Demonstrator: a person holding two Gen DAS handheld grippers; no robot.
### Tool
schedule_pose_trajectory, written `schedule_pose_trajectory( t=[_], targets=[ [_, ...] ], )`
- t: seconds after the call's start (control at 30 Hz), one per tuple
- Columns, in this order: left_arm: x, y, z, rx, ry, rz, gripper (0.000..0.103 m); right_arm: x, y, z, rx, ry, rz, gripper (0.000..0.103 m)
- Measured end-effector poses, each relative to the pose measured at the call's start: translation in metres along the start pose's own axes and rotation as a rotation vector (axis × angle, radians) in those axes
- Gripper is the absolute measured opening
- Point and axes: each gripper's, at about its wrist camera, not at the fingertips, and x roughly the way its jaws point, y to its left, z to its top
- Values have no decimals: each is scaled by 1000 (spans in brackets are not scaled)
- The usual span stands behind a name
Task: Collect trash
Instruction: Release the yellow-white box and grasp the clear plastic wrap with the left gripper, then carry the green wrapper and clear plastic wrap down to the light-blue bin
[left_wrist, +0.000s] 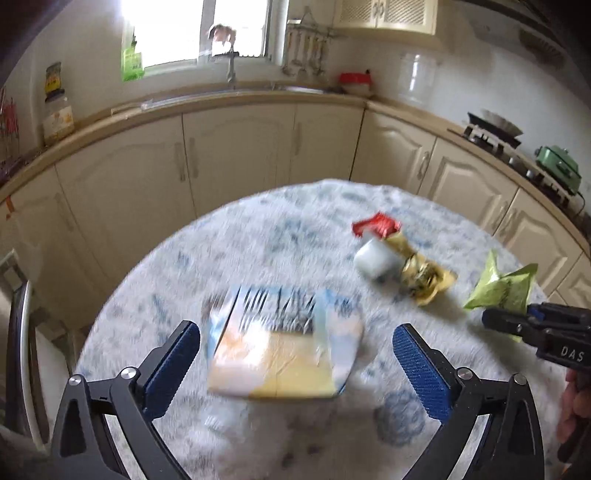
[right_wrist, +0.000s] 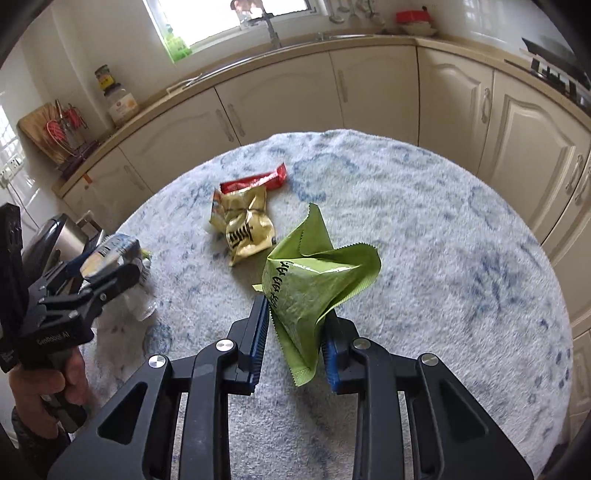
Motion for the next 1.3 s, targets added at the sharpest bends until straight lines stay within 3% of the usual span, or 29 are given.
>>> schedule_pose_trajectory(
  t=[0.2, 0.23, 0.27, 0.3, 0.33, 0.37, 0.53, 0.93, 1.3],
  targets=[
    [-3, 20, -13, -45, -11, -15, 98, 4, -1, -7, 10, 9, -1, 27],
    [1, 20, -12, -50, -7, -24, 90, 5, -1, -7, 10, 10, -4, 27],
    [0, 20, -16, -55, -4, -31, 64, 5, -2, -7, 11, 9, -3, 27],
    [1, 23, -18, -65, 9, -40, 47, 5, -1, -7, 14, 8, -3, 27],
    [3, 26, -21, -79, 26, -48, 35, 4, -1, -7, 15, 6, -1, 27],
    [-5, 22, -28, -85, 28, -61, 33, 3, 0, -7, 15, 7, 0, 27],
    [-34, 5, -46, -44, 13, -62, 25, 0, -3, -11, 30, 0, 4, 27],
    [-100, -29, -87, -38, -29, -183, 19, -57, -11, -37, 44, -84, 27, 27],
    [-159, -104, -69, 79, -173, -287, 19, -153, -37, -55, 75, -242, -18, 27]
  ],
)
